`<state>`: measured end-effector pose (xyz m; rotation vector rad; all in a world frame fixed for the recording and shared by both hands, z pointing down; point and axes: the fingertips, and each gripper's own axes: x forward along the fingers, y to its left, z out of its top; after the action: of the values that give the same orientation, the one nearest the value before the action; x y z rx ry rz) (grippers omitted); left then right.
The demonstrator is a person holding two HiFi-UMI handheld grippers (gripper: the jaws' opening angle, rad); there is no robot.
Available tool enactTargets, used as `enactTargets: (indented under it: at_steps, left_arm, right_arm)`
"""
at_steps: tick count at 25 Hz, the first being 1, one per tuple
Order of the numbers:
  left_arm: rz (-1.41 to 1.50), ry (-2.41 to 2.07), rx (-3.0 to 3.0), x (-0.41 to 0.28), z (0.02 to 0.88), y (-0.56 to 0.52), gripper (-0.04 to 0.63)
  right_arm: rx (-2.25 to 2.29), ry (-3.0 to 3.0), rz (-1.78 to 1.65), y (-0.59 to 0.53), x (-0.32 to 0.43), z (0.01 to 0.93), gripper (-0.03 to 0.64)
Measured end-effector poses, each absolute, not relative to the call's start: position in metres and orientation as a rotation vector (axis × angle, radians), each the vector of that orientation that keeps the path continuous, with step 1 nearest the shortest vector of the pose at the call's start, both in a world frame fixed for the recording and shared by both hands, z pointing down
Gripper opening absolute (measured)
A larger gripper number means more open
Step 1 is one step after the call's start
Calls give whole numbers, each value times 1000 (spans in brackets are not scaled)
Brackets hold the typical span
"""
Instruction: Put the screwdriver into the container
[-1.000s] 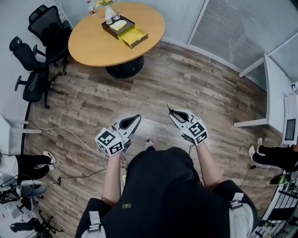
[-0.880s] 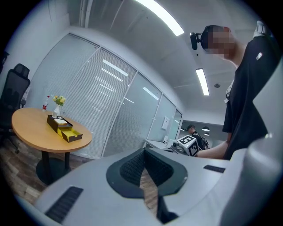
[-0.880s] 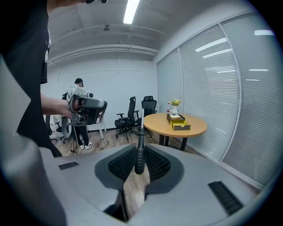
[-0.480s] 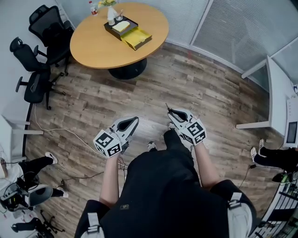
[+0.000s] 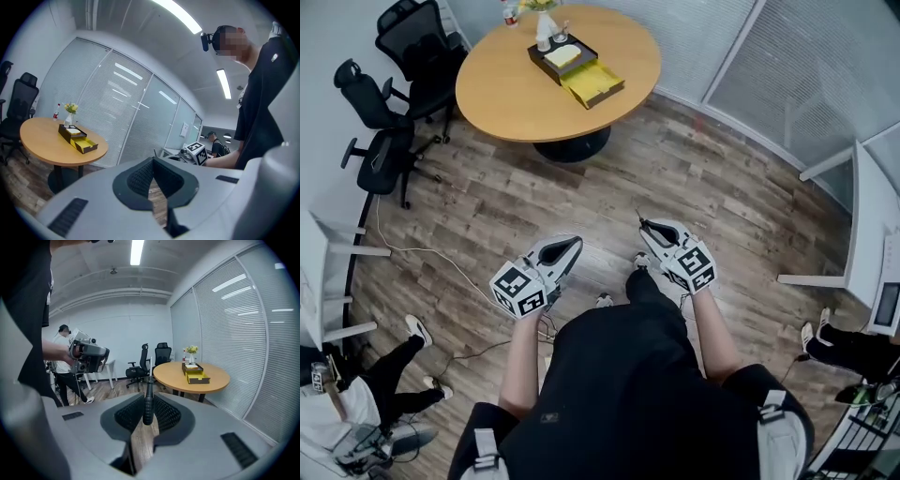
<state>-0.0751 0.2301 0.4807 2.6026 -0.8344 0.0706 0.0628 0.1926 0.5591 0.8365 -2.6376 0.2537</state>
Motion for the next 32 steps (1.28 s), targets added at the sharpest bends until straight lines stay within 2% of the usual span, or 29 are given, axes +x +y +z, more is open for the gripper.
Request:
enactTargets:
  at_steps: [32]
  left_arm:
    - [116,-1132,2470,5,487,88,2]
  right_arm:
    - [542,-2713,246,18,134,573,57]
